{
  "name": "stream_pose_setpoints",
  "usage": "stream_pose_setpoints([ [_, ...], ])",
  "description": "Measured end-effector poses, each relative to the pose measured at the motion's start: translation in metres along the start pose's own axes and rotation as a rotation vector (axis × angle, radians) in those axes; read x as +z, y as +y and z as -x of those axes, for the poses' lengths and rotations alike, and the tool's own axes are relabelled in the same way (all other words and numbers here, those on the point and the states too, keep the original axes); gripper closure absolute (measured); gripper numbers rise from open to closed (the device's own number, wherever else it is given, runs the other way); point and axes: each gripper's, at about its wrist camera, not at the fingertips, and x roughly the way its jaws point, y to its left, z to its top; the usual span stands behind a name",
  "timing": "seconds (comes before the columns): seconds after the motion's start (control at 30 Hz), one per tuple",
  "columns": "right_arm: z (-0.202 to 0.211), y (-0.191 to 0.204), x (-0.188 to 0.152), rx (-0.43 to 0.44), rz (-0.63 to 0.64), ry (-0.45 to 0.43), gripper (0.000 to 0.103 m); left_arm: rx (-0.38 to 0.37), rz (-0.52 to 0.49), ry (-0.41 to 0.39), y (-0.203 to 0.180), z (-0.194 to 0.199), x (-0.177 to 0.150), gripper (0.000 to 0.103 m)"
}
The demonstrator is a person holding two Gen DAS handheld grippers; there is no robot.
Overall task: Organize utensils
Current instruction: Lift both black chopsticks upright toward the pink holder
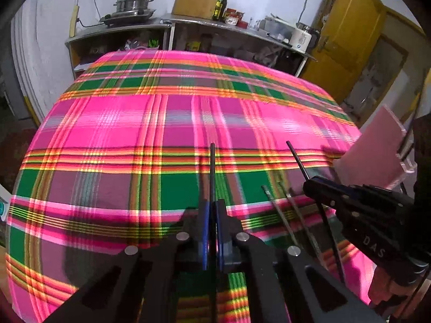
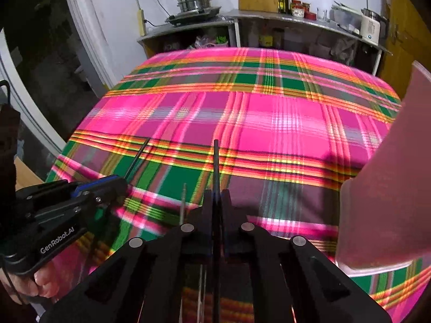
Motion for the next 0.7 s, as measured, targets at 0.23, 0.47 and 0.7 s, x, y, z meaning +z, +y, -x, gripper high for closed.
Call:
stream_pose_setpoints([
  [0.23, 0.048, 0.009, 0.001, 0.007, 0.017, -0.081, 0.098, -0.043, -0.046, -0.068, -0.016, 0.050, 0.007, 0.098],
  [0.47, 0.102, 0.010, -0.003, 0.015, 0.005, -0.163, 0.098, -0.088, -0.095, -0.144, -0.035, 0.101, 0.010, 0.098],
  [0.7, 0.151, 0.005, -0.012, 0.019, -0.017, -0.232, 0.098, -0.127, -0.139, -0.194, -0.055, 0.142, 0.007, 0.098],
])
